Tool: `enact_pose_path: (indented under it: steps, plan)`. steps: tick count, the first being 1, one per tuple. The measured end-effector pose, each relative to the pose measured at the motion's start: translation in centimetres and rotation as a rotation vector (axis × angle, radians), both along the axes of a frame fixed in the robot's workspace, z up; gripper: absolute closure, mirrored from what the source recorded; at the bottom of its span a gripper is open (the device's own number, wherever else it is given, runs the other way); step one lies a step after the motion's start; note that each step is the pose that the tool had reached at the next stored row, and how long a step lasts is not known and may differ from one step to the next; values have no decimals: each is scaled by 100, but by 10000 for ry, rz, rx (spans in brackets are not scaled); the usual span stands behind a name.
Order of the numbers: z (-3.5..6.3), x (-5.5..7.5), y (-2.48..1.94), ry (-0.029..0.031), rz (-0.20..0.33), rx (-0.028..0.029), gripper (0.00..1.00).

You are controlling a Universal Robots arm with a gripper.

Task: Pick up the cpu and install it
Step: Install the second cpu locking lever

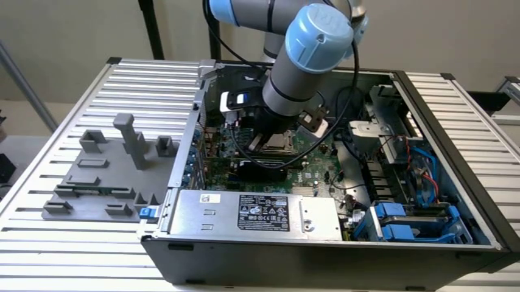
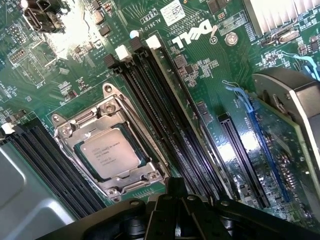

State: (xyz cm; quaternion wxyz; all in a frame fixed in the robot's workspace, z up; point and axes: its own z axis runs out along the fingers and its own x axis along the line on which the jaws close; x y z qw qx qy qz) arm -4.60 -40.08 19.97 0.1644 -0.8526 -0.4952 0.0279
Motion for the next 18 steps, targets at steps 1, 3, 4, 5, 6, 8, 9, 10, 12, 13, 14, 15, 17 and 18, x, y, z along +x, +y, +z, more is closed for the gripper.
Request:
enact_pose_path:
  steps: [1,3,4,5,6,8,9,10,12,13,14,15,17,18]
  plan:
    - [-6,-2,1,0,-1,2,89]
    - [-17,-7,3,1,-1,-1,89]
    - [-21,-8,6,2,0,-3,89]
    - [-23,-8,8,2,1,-2,89]
    - [-25,-9,11,2,1,-1,89]
    - [-27,-10,16,2,1,4,89]
    - [-27,-10,18,2,0,6,89]
    - [-28,-10,21,2,0,11,89]
    - [-29,-11,26,2,0,20,89]
    - [-30,-11,28,2,0,25,89]
    - [-30,-11,30,2,0,29,89]
    - [-31,-11,32,2,1,34,89]
    - [-34,-11,36,2,0,44,89]
    - [-35,-11,39,1,0,51,89]
